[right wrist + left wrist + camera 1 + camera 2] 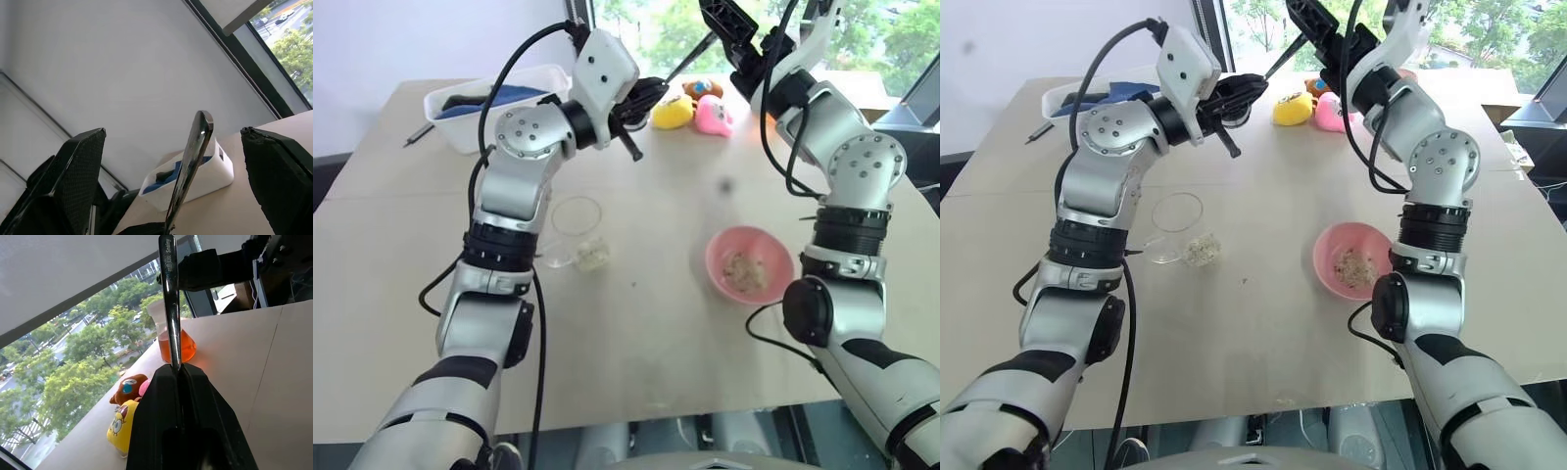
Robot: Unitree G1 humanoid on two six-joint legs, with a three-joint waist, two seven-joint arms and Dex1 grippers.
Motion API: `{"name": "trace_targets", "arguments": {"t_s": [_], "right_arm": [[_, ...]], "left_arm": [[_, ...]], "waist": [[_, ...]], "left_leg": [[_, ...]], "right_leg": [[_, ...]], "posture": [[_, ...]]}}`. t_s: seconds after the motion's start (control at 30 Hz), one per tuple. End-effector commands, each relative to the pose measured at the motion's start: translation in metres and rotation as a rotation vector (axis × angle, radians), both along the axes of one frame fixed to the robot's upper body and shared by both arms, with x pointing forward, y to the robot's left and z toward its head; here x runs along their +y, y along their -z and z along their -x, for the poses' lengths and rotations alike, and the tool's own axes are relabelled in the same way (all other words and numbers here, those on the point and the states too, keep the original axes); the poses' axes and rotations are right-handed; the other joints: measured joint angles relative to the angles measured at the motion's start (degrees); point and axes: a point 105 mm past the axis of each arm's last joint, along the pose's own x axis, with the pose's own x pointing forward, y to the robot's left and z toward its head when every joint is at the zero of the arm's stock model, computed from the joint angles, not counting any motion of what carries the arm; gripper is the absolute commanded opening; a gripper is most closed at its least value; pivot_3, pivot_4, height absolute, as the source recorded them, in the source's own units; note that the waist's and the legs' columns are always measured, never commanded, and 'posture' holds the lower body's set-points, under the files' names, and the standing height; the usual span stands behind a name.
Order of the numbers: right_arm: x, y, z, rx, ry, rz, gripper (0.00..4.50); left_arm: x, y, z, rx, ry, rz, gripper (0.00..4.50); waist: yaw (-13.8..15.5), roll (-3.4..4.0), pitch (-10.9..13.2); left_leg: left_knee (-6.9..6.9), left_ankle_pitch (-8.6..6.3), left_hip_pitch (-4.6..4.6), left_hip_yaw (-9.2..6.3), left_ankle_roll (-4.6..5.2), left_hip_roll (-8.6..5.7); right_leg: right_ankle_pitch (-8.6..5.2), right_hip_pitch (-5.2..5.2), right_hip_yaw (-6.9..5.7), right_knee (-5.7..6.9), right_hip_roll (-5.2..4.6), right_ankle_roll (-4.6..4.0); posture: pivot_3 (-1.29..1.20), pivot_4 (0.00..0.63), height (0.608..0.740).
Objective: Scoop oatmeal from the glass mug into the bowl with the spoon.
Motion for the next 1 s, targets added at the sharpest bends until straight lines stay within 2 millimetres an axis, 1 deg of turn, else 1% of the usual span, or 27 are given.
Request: {"name": "trace_targets", "arguments": {"t_s": [0.03,0.1,0.13,0.17,0.27,0.3,0.5,0.57,0.6,0.63,0.67,0.73,0.83,0.87,0.93,1.0], "right_arm": [[0.0,-0.024,0.01,-0.075,-0.004,-0.046,3.55],[-0.001,-0.024,0.009,-0.076,0.002,-0.048,2.69],[-0.003,-0.024,0.009,-0.075,0.009,-0.049,2.1],[-0.003,-0.024,0.008,-0.074,0.014,-0.051,1.79],[-0.007,-0.023,0.009,-0.077,0.024,-0.051,0.24],[-0.007,-0.023,0.009,-0.079,0.027,-0.049,0.03],[-0.008,-0.023,0.009,-0.083,0.029,-0.043,0.03],[-0.007,-0.024,0.009,-0.086,0.024,-0.044,0.0],[-0.007,-0.024,0.009,-0.087,0.02,-0.046,0.0],[-0.006,-0.025,0.009,-0.088,0.016,-0.047,0.0],[-0.005,-0.025,0.01,-0.089,0.009,-0.046,0.0],[-0.003,-0.025,0.011,-0.089,-0.001,-0.047,0.0],[-0.003,-0.026,0.01,-0.086,0.0,-0.049,0.0],[-0.003,-0.026,0.01,-0.086,0.002,-0.049,0.0],[-0.005,-0.027,0.009,-0.086,0.009,-0.056,0.0],[-0.006,-0.028,0.007,-0.086,0.019,-0.061,0.0]], "left_arm": [[-0.004,-0.018,0.011,-0.052,0.03,0.023,0.0],[-0.005,-0.017,0.011,-0.046,0.03,0.024,0.0],[-0.005,-0.017,0.011,-0.041,0.03,0.03,0.0],[-0.005,-0.017,0.011,-0.037,0.031,0.034,0.0],[-0.005,-0.015,0.011,-0.023,0.035,0.027,0.0],[-0.005,-0.014,0.011,-0.02,0.034,0.027,0.0],[-0.001,-0.016,0.01,-0.027,0.014,0.034,0.0],[0.001,-0.018,0.011,-0.024,0.013,0.046,0.68],[0.002,-0.02,0.011,-0.037,0.006,0.047,0.82],[0.003,-0.02,0.011,-0.035,0.002,0.052,1.42],[0.003,-0.019,0.011,-0.035,0.0,0.042,1.92],[0.006,-0.019,0.01,-0.047,-0.015,0.034,2.76],[0.013,-0.021,0.007,-0.065,-0.059,0.041,4.19],[0.015,-0.022,0.007,-0.065,-0.064,0.048,4.4],[0.021,-0.026,0.01,-0.071,-0.064,0.072,4.4],[0.028,-0.035,0.016,-0.083,-0.051,0.12,4.4]], "waist": [[-0.01,0.0,0.0],[-0.01,0.01,0.0],[-0.03,0.01,0.0],[-0.04,0.01,0.0],[-0.05,0.01,0.01],[-0.06,0.02,0.01],[-0.05,0.04,0.02],[-0.05,0.04,0.02],[-0.05,0.04,0.02],[-0.06,0.04,0.02],[-0.06,0.04,0.02],[-0.06,0.05,0.03],[-0.06,0.05,0.03],[-0.05,0.05,0.03],[-0.06,0.05,0.03],[-0.09,0.06,0.03]], "left_leg": [[0.0,0.0,0.0,0.0,0.0,0.0],[0.0,0.0,0.0,-0.01,0.0,0.0],[0.0,0.0,0.01,0.0,0.0,0.0],[0.0,0.0,0.0,0.0,0.0,0.0],[0.0,0.0,0.01,0.0,0.0,0.0],[0.0,0.0,0.01,-0.01,0.0,0.0],[0.0,0.0,0.01,-0.01,0.0,0.0],[0.0,0.0,0.01,0.0,0.0,0.0],[0.0,0.0,0.01,-0.01,0.0,0.0],[0.0,0.0,0.01,0.0,0.0,0.0],[0.0,0.0,0.01,0.0,0.0,0.0],[0.0,0.0,0.01,-0.01,-0.01,0.0],[0.0,0.0,0.01,-0.01,-0.01,0.0],[0.0,0.0,0.01,0.0,-0.01,0.0],[0.0,0.0,0.01,0.0,-0.01,0.0],[0.0,0.0,0.01,-0.01,-0.01,0.0]], "right_leg": [[0.0,0.0,0.0,0.0,0.0,0.0],[0.0,0.0,0.0,0.01,0.0,0.0],[0.0,0.0,0.0,0.02,0.0,0.0],[0.0,0.0,0.0,0.01,0.0,0.0],[0.0,0.0,0.0,0.02,0.0,0.0],[0.0,0.0,0.0,0.02,0.0,0.0],[0.0,0.0,0.0,0.02,0.0,0.0],[0.0,0.0,0.0,0.02,0.0,0.0],[0.0,0.0,0.0,0.02,0.0,0.0],[0.0,0.0,0.0,0.02,0.0,0.0],[0.0,0.0,0.0,0.02,0.0,0.0],[0.0,0.0,0.0,0.02,0.0,0.0],[0.0,0.0,0.0,0.02,0.0,0.0],[0.0,0.0,0.0,0.02,0.0,0.0],[0.0,0.0,0.0,0.03,0.0,0.0],[0.0,0.0,0.0,0.02,0.0,0.0]], "posture": [[0.0,0.15,0.74],[0.0,0.15,0.74],[0.0,0.15,0.74],[0.0,0.15,0.74],[0.0,0.15,0.74],[0.0,0.15,0.74],[0.0,0.15,0.74],[0.0,0.15,0.74],[0.0,0.15,0.74],[0.0,0.15,0.74],[0.0,0.15,0.74],[0.0,0.15,0.74],[0.0,0.15,0.74],[0.0,0.15,0.74],[0.0,0.15,0.74],[0.0,0.15,0.74]]}}
